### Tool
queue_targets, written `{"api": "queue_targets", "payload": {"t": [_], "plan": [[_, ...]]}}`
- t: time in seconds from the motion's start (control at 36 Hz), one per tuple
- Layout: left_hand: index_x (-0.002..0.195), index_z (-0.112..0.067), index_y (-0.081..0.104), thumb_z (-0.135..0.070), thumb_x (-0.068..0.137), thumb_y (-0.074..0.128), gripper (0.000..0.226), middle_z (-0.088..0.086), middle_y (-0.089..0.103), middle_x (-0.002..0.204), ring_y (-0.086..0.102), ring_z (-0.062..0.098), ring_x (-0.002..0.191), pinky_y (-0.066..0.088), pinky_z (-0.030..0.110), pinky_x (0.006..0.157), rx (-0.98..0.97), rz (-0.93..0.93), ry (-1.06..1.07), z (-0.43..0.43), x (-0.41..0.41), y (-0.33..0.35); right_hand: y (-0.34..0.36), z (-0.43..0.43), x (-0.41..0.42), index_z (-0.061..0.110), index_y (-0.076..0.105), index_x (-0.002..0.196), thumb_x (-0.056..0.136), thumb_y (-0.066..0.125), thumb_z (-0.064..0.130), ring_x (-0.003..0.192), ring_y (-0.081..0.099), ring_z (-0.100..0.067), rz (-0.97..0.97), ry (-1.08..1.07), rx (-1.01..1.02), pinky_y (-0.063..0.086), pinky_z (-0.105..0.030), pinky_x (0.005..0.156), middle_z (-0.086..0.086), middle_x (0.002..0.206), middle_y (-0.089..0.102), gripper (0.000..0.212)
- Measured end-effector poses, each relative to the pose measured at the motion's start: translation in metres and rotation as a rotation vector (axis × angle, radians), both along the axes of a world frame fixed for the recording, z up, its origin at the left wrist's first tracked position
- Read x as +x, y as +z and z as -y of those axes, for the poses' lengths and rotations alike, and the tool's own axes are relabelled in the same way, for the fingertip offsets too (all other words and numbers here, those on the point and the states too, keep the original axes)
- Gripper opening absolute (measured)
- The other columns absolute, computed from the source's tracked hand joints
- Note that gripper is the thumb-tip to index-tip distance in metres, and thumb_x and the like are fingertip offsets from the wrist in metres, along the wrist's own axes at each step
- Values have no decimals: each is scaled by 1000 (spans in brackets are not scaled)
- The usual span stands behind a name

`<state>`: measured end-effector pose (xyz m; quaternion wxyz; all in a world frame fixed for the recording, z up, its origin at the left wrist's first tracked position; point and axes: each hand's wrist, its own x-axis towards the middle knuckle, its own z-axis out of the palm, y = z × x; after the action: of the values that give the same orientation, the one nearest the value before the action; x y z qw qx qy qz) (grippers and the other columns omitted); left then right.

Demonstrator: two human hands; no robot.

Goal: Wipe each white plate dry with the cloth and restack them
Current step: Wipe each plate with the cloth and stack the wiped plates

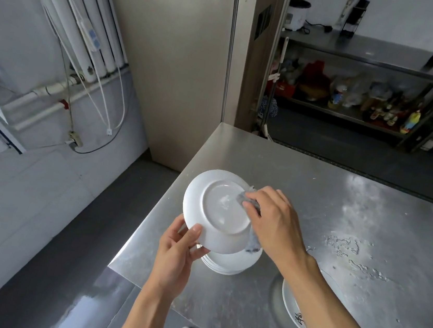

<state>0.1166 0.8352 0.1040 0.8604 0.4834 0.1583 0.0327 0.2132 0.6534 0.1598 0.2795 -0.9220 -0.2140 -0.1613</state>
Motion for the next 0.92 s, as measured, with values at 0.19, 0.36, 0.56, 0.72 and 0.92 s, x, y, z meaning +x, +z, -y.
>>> {"api": "queue_targets", "payload": {"t": [0.19,0.36,0.56,0.72,0.92], "plan": [[131,-21,69,-34,86,79,48,19,71,128,67,37,109,62,49,88,41,8,-63,9,1,6,19,-27,1,10,73,104,93,71,18,93,61,-25,-18,39,87,52,-39,80,-2,99,66,14],[128,-21,71,-35,84,80,46,21,71,127,67,40,114,58,54,96,33,3,-8,4,7,9,24,-40,-7,11,76,106,91,71,13,97,62,-25,-79,233,115,51,-38,89,-1,104,69,16],[127,-21,73,-22,91,71,36,21,71,128,72,31,107,63,36,83,-58,11,71,-7,5,6,16,-32,-11,12,77,103,92,72,14,98,60,-23,-166,369,38,49,-37,89,0,101,68,13],[127,-21,73,-23,91,70,37,15,72,123,71,27,104,63,34,79,-71,24,92,-15,3,4,6,-15,-9,13,76,103,91,72,11,93,56,-16,-166,332,7,49,-31,85,3,101,68,13],[129,-26,73,-24,93,69,37,8,74,118,74,19,92,62,34,79,-37,16,36,-21,1,-3,-13,3,0,16,71,104,93,68,13,91,61,-17,-154,-29,129,48,-29,80,5,100,61,11]]}}
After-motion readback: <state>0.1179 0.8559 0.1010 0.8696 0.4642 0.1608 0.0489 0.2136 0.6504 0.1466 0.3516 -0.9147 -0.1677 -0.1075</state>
